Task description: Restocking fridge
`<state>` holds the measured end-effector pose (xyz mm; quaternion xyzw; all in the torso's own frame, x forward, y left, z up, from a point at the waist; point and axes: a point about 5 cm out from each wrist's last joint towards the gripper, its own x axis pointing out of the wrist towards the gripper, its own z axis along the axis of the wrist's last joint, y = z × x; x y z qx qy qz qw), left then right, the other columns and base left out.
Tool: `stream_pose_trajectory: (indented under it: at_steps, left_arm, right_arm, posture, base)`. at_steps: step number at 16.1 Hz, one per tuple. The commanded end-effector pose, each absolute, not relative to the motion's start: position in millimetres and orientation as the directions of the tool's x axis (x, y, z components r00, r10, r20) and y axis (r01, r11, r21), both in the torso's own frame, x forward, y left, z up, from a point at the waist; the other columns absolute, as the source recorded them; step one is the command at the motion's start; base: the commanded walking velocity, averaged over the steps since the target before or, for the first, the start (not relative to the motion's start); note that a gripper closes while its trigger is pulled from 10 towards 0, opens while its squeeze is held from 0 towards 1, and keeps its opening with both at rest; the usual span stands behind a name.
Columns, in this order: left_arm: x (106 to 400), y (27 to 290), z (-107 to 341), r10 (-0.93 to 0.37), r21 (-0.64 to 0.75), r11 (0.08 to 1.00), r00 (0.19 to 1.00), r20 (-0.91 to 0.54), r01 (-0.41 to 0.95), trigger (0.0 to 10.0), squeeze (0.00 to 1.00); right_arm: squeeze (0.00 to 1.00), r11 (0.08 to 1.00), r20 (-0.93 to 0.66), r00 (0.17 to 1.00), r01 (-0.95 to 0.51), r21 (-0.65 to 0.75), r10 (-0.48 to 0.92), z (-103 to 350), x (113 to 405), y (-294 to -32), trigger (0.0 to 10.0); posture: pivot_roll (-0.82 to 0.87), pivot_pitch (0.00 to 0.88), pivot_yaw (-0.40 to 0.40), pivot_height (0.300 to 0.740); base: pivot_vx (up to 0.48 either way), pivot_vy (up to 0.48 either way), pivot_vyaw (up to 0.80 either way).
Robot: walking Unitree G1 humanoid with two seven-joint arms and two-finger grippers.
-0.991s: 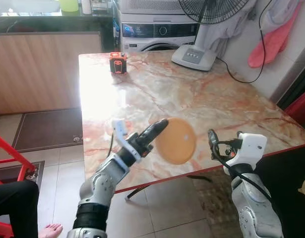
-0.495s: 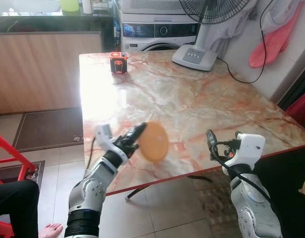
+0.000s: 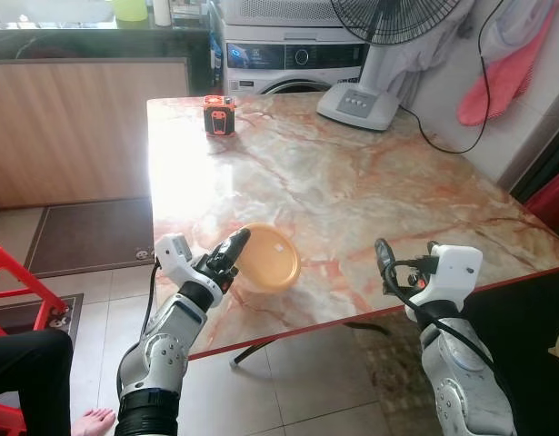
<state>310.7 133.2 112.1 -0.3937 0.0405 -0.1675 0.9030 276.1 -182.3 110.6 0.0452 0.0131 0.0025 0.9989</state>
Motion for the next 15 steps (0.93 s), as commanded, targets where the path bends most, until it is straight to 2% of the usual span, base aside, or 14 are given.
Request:
stream_pose_trajectory:
  at_steps: [1, 12, 13, 14, 15]
  left_arm:
    - [311.3, 130.3, 111.5, -0.338, -0.718, 0.643, 0.940, 0.045, 0.266, 10.0, 0.00]
    - [318.1, 135.3, 95.9, -0.263, -0.714, 0.692, 0.958, -0.111, 0.107, 10.0, 0.00]
    - [319.0, 135.4, 94.8, -0.254, -0.715, 0.693, 0.959, -0.123, 0.091, 7.1, 0.00]
    - [319.7, 135.6, 94.0, -0.246, -0.718, 0.692, 0.960, -0.132, 0.079, 1.2, 0.00]
    - [320.0, 135.9, 93.6, -0.243, -0.715, 0.695, 0.960, -0.136, 0.075, 0.0, 0.00]
  right_arm:
    - [0.00, 0.996, -0.027, 1.000, -0.001, 0.093, 0.003, 110.6, 277.6, -183.3, 10.0]
    - [0.00, 0.996, -0.036, 0.999, -0.011, 0.094, 0.014, 109.0, 277.6, -181.8, 10.0]
    - [0.00, 0.996, -0.037, 0.999, -0.012, 0.093, 0.015, 108.9, 277.7, -181.6, 10.0]
    - [0.00, 0.996, -0.037, 0.999, -0.013, 0.093, 0.016, 108.9, 277.8, -181.5, 10.0]
    - [0.00, 0.996, -0.037, 0.999, -0.013, 0.093, 0.017, 109.0, 277.9, -181.4, 10.0]
  posture:
    - [-0.08, 0.000, -0.117, 0.740]
    - [-0.08, 0.000, -0.119, 0.740]
    - [-0.09, 0.000, -0.119, 0.740]
    - [-0.09, 0.000, -0.119, 0.740]
    - [-0.09, 0.000, -0.119, 0.740]
  base:
    - [0.000, 0.000, 0.00]
    - [0.000, 0.000, 0.00]
    - [0.000, 0.000, 0.00]
    - [0.000, 0.000, 0.00]
    - [0.000, 0.000, 0.00]
